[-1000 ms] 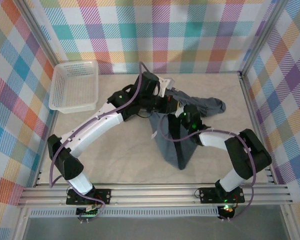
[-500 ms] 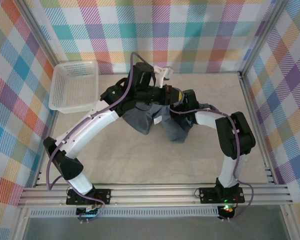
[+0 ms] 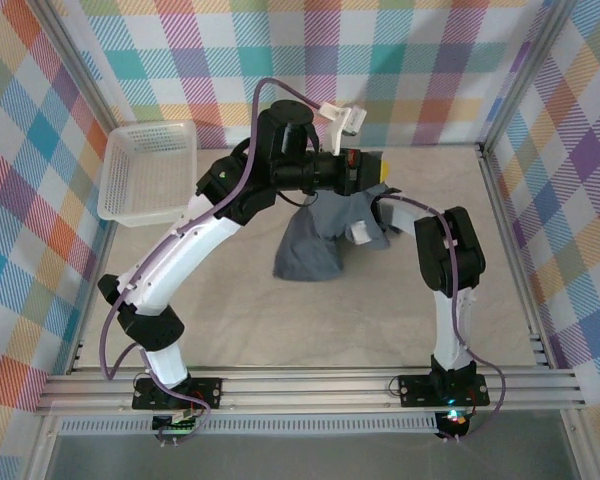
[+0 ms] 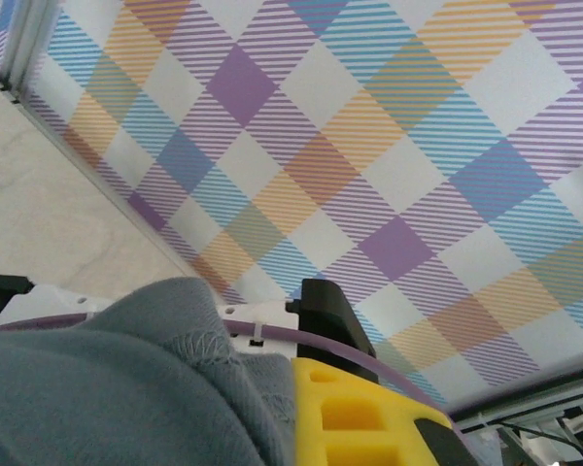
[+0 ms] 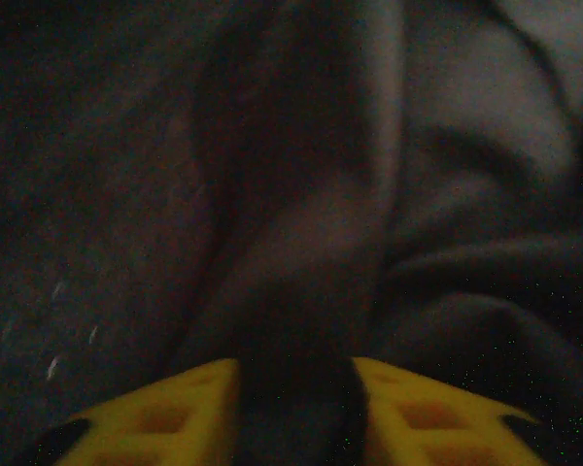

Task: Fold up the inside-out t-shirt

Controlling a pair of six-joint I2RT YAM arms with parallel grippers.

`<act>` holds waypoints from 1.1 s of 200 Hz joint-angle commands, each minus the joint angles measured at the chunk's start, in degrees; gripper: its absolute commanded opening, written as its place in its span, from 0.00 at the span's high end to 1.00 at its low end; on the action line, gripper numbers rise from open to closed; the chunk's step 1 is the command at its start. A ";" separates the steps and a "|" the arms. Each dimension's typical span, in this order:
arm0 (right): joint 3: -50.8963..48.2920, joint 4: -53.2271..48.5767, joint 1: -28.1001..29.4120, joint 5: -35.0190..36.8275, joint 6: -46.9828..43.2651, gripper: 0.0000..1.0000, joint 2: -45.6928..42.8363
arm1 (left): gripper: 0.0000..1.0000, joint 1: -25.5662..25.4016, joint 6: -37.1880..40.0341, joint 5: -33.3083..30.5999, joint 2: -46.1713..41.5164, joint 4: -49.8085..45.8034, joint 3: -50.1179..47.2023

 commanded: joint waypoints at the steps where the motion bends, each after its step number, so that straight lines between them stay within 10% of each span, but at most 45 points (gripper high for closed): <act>1: 3.43 -9.93 0.00 2.53 -0.16 0.37 0.84 | 1.00 -1.08 2.70 1.56 -2.44 1.55 3.05; 37: 8.99 -24.78 4.52 11.05 -12.60 0.17 4.62 | 1.00 -1.14 4.25 1.90 -2.44 0.02 3.78; 101: 12.37 -33.35 7.77 19.60 -20.50 0.14 13.20 | 1.00 -1.17 8.65 1.24 0.28 -6.57 16.63; 128: 14.07 -33.65 7.89 20.75 -21.75 0.36 13.78 | 1.00 -1.14 10.89 -0.48 0.11 -8.65 18.96; 149: 12.36 -32.06 7.05 9.94 -24.15 1.00 10.75 | 1.00 -0.99 13.16 -10.00 -0.96 -13.21 18.57; 173: 4.82 -25.68 6.36 -2.36 -22.27 1.00 -1.44 | 1.00 5.56 9.98 -22.90 -2.94 -17.41 12.06; 220: -11.84 -10.23 5.48 -20.50 -12.68 1.00 -31.55 | 1.00 30.28 4.15 -22.44 -6.95 -7.13 -21.90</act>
